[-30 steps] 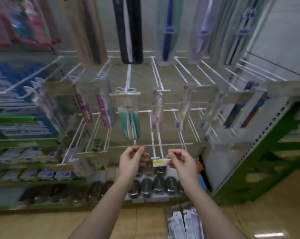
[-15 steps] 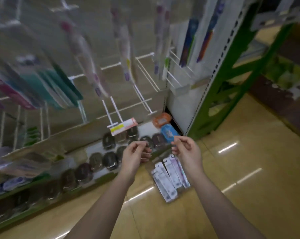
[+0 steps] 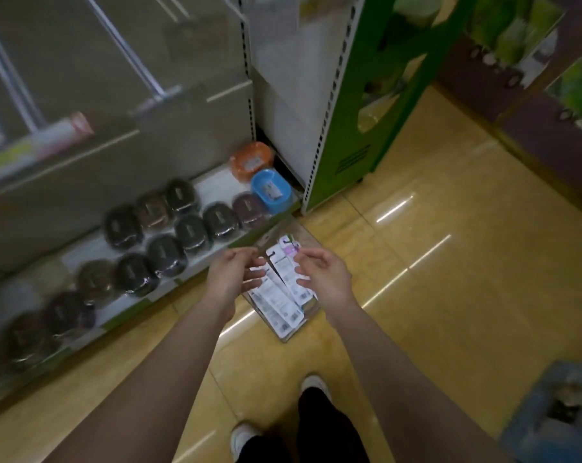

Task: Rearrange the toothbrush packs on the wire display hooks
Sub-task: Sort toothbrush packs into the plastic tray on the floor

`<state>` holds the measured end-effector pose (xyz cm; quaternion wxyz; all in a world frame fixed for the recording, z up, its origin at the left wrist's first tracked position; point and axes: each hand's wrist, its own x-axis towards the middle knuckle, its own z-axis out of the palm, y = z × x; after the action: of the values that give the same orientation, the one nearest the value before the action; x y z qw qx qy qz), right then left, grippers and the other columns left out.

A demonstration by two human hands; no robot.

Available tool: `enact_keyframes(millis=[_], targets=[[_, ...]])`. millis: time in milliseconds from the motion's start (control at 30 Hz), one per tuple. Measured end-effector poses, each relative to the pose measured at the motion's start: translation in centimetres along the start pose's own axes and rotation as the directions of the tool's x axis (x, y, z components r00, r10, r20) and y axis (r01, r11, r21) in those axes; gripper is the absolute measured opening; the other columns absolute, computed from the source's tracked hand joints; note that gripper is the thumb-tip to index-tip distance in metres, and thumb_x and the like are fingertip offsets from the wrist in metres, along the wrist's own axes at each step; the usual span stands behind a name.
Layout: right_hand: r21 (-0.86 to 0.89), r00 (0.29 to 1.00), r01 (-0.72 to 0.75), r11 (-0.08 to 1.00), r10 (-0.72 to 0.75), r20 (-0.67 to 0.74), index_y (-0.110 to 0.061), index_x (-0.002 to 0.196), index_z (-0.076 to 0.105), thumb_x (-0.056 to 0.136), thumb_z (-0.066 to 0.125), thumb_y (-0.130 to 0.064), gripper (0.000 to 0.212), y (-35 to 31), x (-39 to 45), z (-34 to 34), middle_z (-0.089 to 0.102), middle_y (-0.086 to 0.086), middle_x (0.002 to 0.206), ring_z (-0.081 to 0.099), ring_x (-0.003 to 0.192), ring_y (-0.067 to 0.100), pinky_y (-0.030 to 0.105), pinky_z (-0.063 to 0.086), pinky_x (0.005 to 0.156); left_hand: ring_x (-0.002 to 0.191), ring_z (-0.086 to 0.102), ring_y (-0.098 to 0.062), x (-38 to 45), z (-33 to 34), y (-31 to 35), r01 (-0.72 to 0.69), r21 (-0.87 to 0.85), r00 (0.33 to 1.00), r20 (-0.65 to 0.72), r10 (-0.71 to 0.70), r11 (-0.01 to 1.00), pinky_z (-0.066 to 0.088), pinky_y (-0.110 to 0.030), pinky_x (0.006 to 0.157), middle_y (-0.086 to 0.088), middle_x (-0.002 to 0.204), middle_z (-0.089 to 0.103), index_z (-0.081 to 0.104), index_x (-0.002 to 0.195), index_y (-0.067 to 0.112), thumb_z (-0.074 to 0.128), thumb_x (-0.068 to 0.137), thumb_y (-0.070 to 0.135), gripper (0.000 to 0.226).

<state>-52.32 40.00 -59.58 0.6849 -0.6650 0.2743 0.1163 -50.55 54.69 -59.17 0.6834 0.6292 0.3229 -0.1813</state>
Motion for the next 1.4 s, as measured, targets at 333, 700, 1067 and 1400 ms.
enact_keyframes(millis=[333,700,1067,1400], targets=[[-0.072,0.981,-0.188,0.980,0.184,-0.054,-0.015,0.111,0.057,0.089,0.059,-0.018,0.022,15.1,11.5,0.6,0.061,-0.001,0.094,0.060,0.084,0.017,0.044,0.052,0.092,0.075,0.061,-0.022,12.7,2.5,-11.8,0.128,-0.006,0.991,-0.037,-0.128,0.992,0.054,-0.030,0.068,-0.011,0.096,0.062,0.055,0.113,0.003,0.052,0.096,0.020,0.025],[-0.268,0.945,-0.312,0.911,0.327,0.010,-0.013,0.071,0.053,0.084,0.061,-0.016,0.015,27.4,24.1,1.6,0.048,0.009,0.075,0.043,0.061,0.018,0.032,0.035,0.064,0.091,0.061,-0.030,24.6,4.4,-21.7,0.209,0.074,0.977,-0.067,-0.204,0.975,0.052,-0.035,0.077,-0.014,0.108,0.059,0.053,0.116,0.005,0.056,0.094,0.021,0.028],[-0.792,0.968,-0.017,0.610,0.207,0.139,-0.001,0.139,0.033,0.094,0.047,-0.014,0.049,30.2,28.7,5.3,0.044,0.018,0.140,0.042,0.129,0.035,0.040,0.035,0.106,0.085,0.047,-0.027,31.4,5.3,-28.8,0.200,0.351,0.974,-0.176,-0.146,0.915,0.042,-0.033,0.070,-0.013,0.093,0.050,0.049,0.075,0.007,0.049,0.091,0.003,0.017],[-0.879,0.965,-0.007,0.476,0.234,0.119,-0.008,0.137,0.031,0.093,0.051,-0.029,0.052,36.1,25.6,6.0,0.032,0.014,0.141,0.033,0.131,0.033,0.044,0.031,0.106,0.068,0.049,-0.017,30.6,4.7,-29.3,0.193,0.243,0.971,-0.184,-0.151,0.951,0.033,-0.025,0.054,-0.004,0.076,0.051,0.047,0.072,0.012,0.050,0.092,0.003,0.022]])
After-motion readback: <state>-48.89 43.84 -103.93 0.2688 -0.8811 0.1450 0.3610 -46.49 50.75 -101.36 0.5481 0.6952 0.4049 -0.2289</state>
